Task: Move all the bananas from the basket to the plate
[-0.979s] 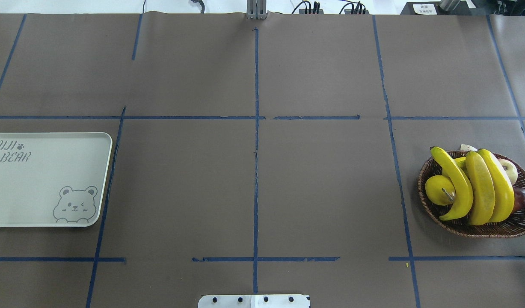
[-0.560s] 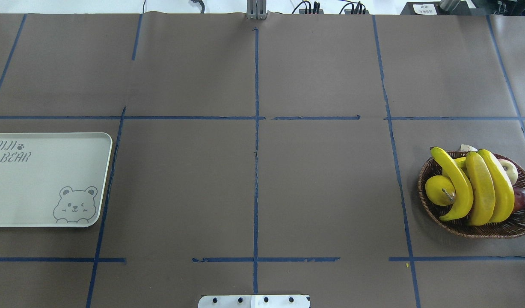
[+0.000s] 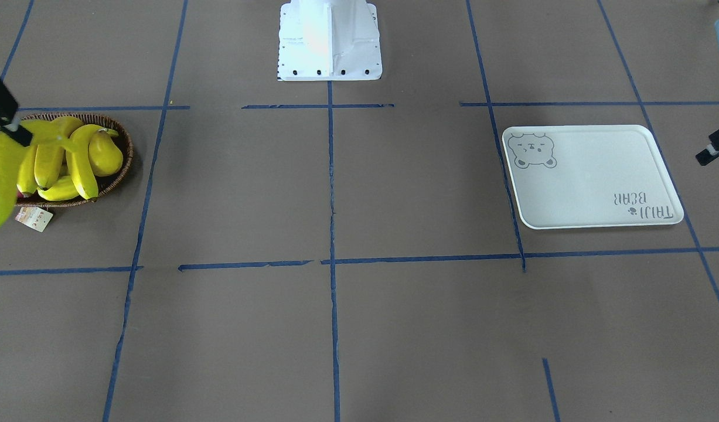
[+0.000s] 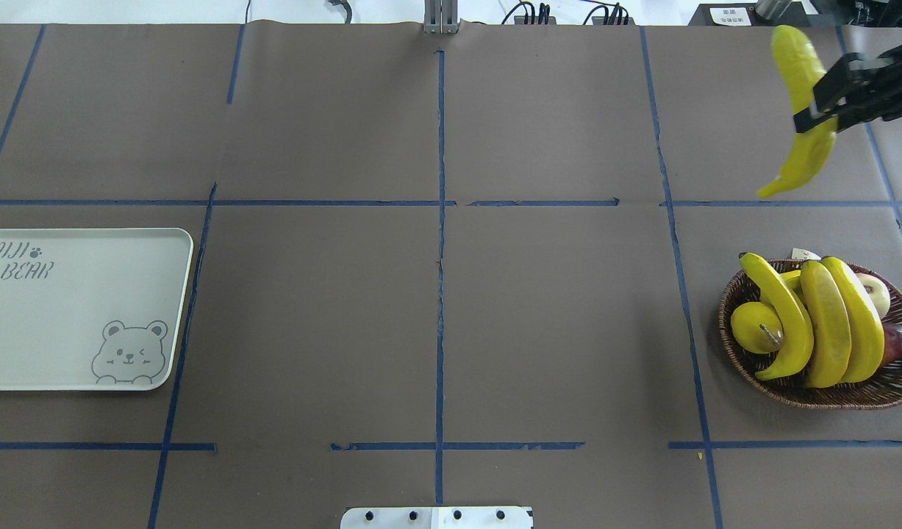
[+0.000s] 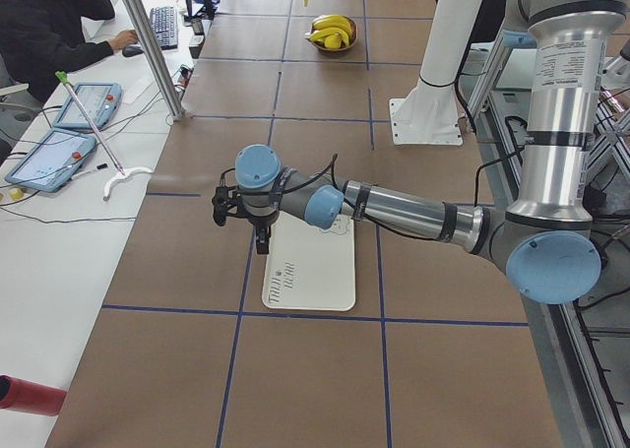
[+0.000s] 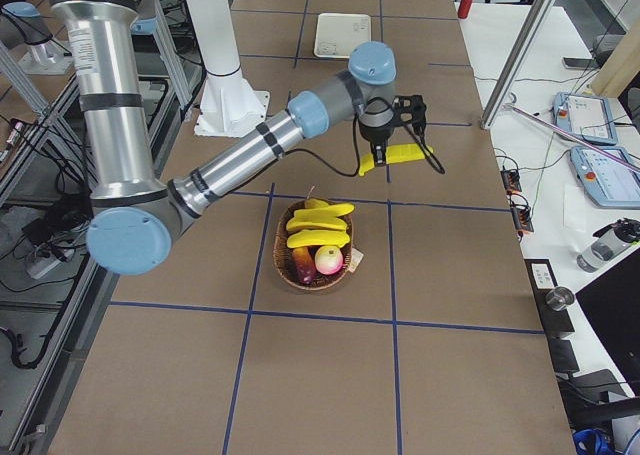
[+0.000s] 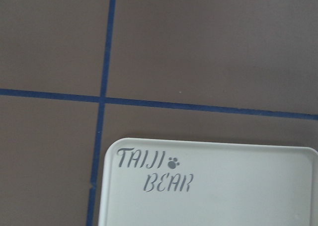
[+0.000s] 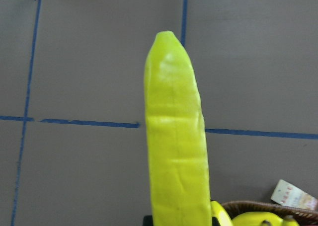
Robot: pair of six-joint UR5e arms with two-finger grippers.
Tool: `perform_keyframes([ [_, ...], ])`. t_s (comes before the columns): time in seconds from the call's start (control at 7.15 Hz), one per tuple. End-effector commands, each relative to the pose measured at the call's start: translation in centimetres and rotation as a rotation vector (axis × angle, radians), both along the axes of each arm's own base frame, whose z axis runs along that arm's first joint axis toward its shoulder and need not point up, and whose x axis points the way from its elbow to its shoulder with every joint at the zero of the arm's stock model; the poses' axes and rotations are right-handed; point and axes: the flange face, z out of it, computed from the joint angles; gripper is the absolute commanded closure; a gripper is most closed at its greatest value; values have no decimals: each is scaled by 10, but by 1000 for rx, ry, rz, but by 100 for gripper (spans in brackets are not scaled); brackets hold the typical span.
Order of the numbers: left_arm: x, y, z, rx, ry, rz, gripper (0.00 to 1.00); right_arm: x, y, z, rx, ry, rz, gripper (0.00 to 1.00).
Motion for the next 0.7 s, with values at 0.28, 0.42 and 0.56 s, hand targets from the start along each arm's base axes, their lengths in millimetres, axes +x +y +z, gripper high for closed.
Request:
perform_keyframes([
  [0.28,148,-33,-122,-21,229,-31,0,-161,53,-84,-31,-147,-91,99],
  [0.42,177,-32,-150,-2,306,-48,0,-185,65,-91,-43,-189,-35,99],
  [0.56,196,-32,-171,5,372,-97,0,-197,76,-99,-46,-239,6,99],
])
